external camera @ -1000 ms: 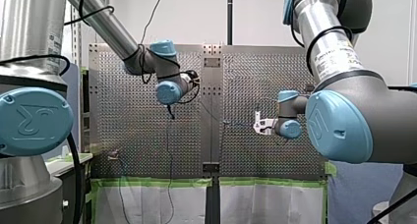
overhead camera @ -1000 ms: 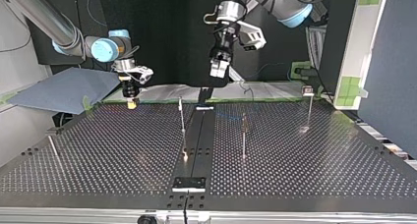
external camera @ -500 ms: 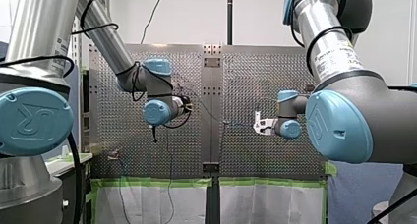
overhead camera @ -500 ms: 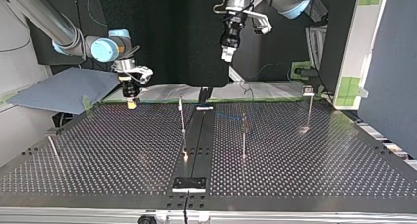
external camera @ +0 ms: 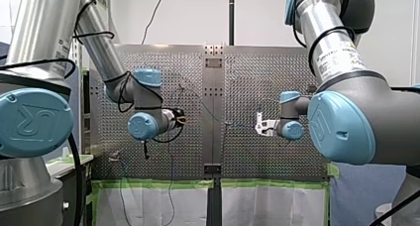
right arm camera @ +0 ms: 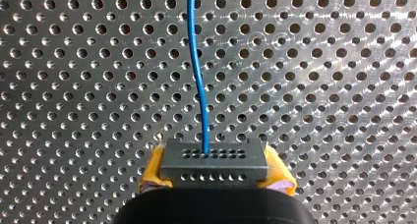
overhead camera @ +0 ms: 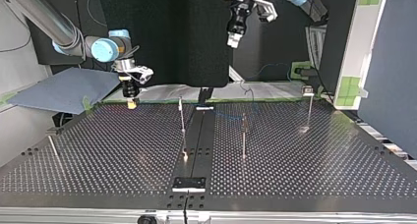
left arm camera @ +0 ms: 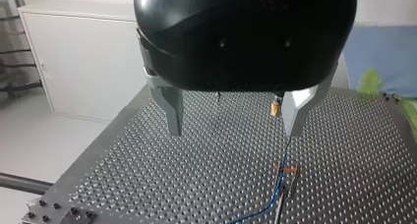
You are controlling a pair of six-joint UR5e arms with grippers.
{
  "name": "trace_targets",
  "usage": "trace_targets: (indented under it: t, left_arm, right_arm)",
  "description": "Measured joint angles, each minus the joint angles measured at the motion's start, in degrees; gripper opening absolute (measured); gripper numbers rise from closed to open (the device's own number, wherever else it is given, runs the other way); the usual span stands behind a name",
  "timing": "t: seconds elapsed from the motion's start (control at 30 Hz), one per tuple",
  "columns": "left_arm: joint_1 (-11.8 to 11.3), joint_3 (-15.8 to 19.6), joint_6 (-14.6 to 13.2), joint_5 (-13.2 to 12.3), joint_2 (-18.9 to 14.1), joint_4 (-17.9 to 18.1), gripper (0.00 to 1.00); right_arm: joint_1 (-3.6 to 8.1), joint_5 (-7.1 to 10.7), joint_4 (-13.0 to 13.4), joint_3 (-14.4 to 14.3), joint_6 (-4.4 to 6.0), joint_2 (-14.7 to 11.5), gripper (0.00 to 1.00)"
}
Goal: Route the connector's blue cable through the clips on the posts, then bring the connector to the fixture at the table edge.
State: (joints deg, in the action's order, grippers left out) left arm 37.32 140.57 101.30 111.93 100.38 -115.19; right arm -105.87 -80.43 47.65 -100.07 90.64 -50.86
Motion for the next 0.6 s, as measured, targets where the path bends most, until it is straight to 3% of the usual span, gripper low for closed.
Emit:
trace_targets:
  t: [0.3, 0.43, 0.6]
  left_arm:
    - [-0.1, 4.6, 1.4, -0.5, 0.0, 4.6, 1.0]
    - [-0.2, 6.5, 1.7, -0.5, -0.1, 6.3, 1.0]
    - [-0.2, 9.0, 1.8, -0.5, -0.1, 7.0, 1.0]
  right_arm:
    - [0.52, -0.43, -0.4, 0.4, -0.09, -0.2, 0.0]
    - [1.08, -1.86, -1.8, 0.6, -0.11, -1.4, 0.0]
    - [1.57, -4.18, -3.7, 0.7, 0.8, -3.6, 0.0]
